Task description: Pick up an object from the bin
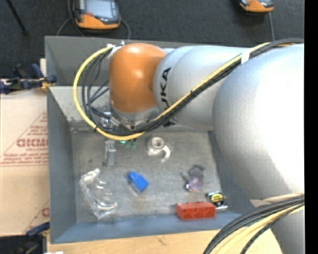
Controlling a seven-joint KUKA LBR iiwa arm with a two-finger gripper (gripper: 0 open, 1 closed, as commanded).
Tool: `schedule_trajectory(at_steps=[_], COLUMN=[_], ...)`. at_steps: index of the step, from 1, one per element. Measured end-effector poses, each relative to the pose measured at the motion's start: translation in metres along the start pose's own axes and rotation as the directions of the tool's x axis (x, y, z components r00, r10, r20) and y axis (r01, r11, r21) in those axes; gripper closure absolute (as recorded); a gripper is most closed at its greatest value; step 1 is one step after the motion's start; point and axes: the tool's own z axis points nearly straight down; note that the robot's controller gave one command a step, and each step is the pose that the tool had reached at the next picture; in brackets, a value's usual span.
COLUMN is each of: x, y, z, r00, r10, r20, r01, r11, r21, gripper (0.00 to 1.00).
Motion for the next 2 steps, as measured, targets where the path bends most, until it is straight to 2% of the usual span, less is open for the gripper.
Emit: schedule_trajectory(at_steps=[1,2], x=[0.087,0.079], y=[-0.119,-0.094], z=[0.010,0.064], r00=[0.994,0.979], r10=[0.111,0.203], r20=[0.001,0.002], r01=[-0.111,-0.203], r11=[0.994,0.979], r21=[0.004,-0.001], gripper=[0.00,0.00])
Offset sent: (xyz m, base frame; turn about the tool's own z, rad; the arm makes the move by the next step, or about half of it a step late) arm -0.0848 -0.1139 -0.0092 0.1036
